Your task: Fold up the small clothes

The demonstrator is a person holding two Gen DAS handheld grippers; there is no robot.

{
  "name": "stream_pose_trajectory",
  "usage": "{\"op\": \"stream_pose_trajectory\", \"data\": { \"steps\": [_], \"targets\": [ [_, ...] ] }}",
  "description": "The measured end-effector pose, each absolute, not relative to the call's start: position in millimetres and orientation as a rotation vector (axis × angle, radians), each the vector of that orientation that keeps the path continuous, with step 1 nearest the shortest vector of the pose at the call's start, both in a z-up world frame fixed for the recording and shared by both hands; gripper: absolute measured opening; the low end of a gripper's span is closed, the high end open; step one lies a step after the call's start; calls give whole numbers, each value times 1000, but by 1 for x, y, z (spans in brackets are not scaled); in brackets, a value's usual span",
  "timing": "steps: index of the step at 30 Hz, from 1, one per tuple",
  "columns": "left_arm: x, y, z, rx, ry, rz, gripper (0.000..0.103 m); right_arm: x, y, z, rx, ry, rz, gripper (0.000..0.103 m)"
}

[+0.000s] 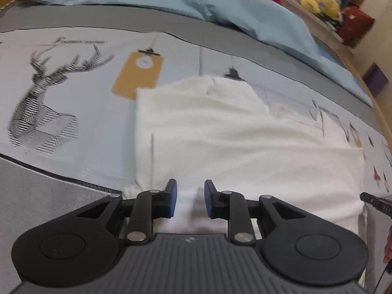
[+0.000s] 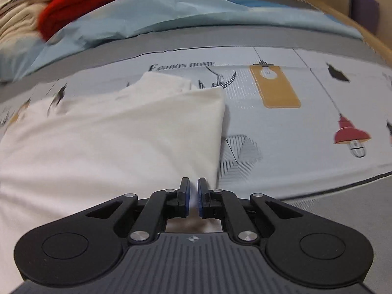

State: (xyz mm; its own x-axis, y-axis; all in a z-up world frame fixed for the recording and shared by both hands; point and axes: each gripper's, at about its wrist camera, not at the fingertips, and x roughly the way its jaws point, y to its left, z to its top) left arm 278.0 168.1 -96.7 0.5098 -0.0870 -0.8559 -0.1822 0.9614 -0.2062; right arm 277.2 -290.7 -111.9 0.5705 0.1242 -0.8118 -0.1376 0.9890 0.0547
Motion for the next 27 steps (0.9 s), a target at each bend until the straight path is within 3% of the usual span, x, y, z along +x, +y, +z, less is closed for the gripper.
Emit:
{"op": "stream_pose_trajectory", "data": {
  "steps": [2,4,10,12,15,17,22,27],
  "targets": [
    [267,167,-106,-253,1055,47,25,264,-302,-102,9,1002,71,25],
    [260,165,-92,-247,1078,66,26,241,-317,-87,95,1003,27,25],
    [198,146,-16,-235,916,45,34,160,-326,-14,187,838,74,25],
    [166,136,6,-218,869,46,40,128,-327,2,224,784,88,26],
    [111,116,27,-190,791,37,59,84,-328,14,271,732,108,34],
    [77,102,29,-161,757,18,66,55,-326,13,296,744,107,34],
    [8,88,2,-135,729,47,67,8,-316,-10,232,747,98,35],
    [1,88,-20,-79,815,66,71,-3,-315,-38,190,848,65,35]
  ]
}}
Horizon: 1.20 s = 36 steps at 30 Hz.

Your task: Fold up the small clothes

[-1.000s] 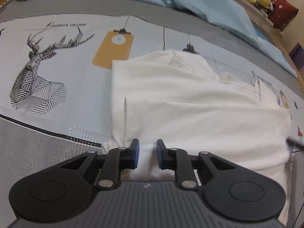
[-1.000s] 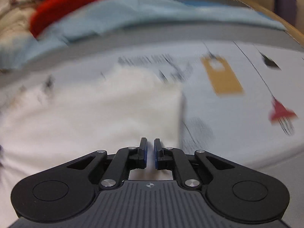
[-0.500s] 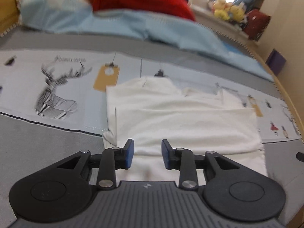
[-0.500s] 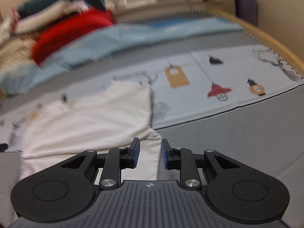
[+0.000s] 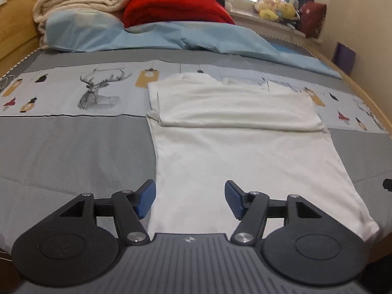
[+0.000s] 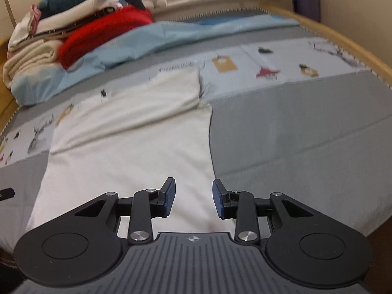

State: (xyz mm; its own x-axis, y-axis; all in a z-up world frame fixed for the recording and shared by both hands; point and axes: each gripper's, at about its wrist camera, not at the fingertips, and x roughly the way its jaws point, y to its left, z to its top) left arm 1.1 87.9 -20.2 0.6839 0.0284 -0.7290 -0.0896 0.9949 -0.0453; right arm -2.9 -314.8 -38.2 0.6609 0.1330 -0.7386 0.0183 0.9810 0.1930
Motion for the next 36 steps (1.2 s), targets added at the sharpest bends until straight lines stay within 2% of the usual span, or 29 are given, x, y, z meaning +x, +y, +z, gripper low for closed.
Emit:
{"op": "stream_pose_trajectory", "data": {
  "steps": [2,7,12,14,19,24,26,28,31,36],
  "targets": [
    [0,92,-27,-64,822,73,76,-5,-315,-49,165,876,37,35],
    [2,111,-48,-76,906,94,76,-5,-321,-65,217,925,11,35],
    [2,146,-64,-222,1007,84,74,-4,-323,-73,220,953,-5,35],
    [-1,163,-68,-310,1025,92,66,-4,-327,-75,244,964,-22,35],
    [-3,181,-77,-414,1096,137,64,-2,-335,-85,310,1013,-39,35],
    [-2,178,-92,-377,1186,148,51,4,-331,-99,279,1084,-49,35],
    [-3,178,-99,-364,1220,155,42,5,-328,-104,251,1108,-51,35],
    [-4,176,-99,-342,1222,145,41,5,-325,-105,225,1114,-43,35],
    [-5,171,-99,-333,1238,107,23,4,-325,-105,217,1121,-40,35],
    [-8,159,-97,-279,1255,50,20,0,-323,-105,199,1155,-4,34]
  ]
}}
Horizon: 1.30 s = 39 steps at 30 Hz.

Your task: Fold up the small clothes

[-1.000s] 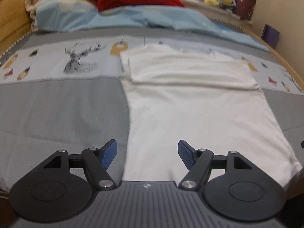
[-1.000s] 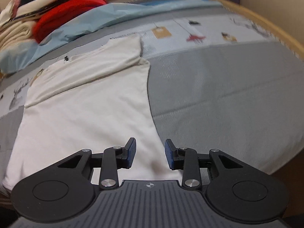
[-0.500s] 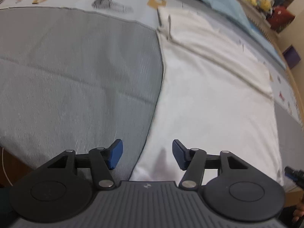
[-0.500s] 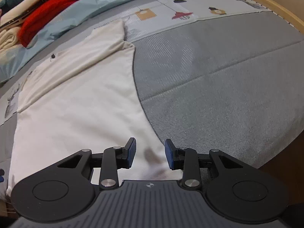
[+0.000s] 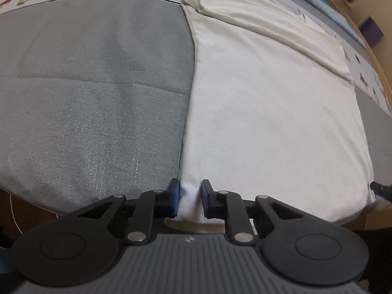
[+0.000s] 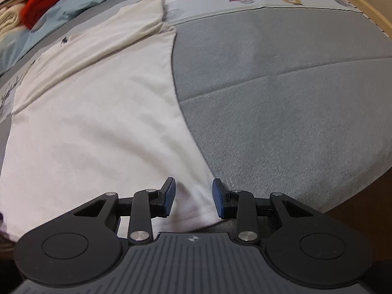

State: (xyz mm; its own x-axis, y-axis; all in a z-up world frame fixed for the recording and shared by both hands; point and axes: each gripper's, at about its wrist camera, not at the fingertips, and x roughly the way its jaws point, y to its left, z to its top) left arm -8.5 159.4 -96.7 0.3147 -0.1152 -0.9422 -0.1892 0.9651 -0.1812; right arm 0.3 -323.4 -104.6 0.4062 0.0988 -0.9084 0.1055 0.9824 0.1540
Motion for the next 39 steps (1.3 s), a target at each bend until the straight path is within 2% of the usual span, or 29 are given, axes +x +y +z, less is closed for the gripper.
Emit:
{"op": "stream_pose_trajectory", "data": {
  "steps": [4,5,6,7,8,9,13,17,20,24,31,35,39],
  "targets": [
    [-9,168,-99,-303,1259,103,21,-1,-323,-102,202,1160,4,31],
    [-9,167,-99,-302,1259,103,21,0,-324,-103,210,1165,6,20],
    [-9,164,-99,-286,1260,96,20,0,-323,-104,215,1171,12,5],
    [-9,160,-98,-262,1262,80,17,1,-323,-105,223,1176,22,1],
    [-9,157,-98,-248,1260,65,7,1,-323,-104,226,1172,29,0],
    [-9,156,-96,-244,1254,56,6,0,-322,-102,230,1160,34,0],
    [-13,162,-85,-285,1210,66,6,-3,-336,-81,322,1061,20,0],
    [-13,162,-87,-295,1231,64,8,-4,-352,-82,400,1065,-24,0],
    [-12,161,-92,-279,1259,84,12,-1,-355,-91,376,1121,-89,3],
    [-12,163,-93,-292,1264,88,13,0,-348,-100,358,1172,-61,15],
    [-12,164,-94,-298,1270,94,17,0,-347,-93,346,1119,-107,16],
    [-10,164,-96,-302,1272,99,18,0,-350,-90,309,1084,-119,36],
    [-10,161,-96,-287,1275,98,18,4,-343,-106,260,1168,-104,37]
  ]
}}
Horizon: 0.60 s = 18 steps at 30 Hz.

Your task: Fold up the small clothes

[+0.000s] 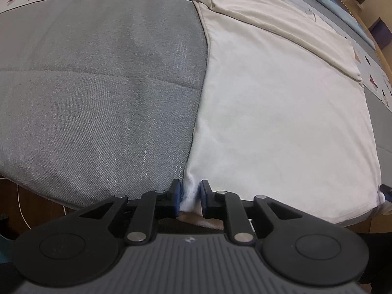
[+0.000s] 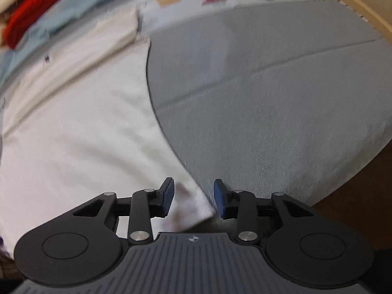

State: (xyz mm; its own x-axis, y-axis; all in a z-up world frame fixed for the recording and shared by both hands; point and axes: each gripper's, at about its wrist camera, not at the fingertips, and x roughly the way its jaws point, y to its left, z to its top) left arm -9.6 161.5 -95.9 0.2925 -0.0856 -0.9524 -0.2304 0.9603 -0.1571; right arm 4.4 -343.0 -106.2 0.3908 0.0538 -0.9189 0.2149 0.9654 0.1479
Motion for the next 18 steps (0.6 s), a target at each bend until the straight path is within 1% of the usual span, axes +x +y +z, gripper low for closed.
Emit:
{"op": "stream_pose_trajectory", "data": {
  "steps": [5,7,8,9,10,11,12,15,18],
  "targets": [
    [-10,160,-96,-276,1276,96,20,5,-328,-109,167,1172,-86,39],
    [-9,160,-97,-275,1276,95,20,5,-326,-108,160,1169,-72,28],
    [-9,160,-97,-271,1275,93,19,5,-325,-108,162,1167,-58,16],
    [-9,158,-97,-261,1275,89,19,4,-324,-107,160,1159,-50,9],
    [-9,155,-96,-241,1273,82,17,4,-324,-105,169,1147,-36,8],
    [-9,152,-95,-220,1269,72,9,3,-325,-102,188,1135,-16,7],
    [-9,148,-93,-204,1261,65,7,3,-326,-98,209,1115,3,6],
    [-16,143,-76,-183,1203,65,6,-2,-330,-73,274,1008,52,6],
    [-29,143,-43,-194,1098,50,6,-7,-334,-40,302,903,108,5]
  ]
}}
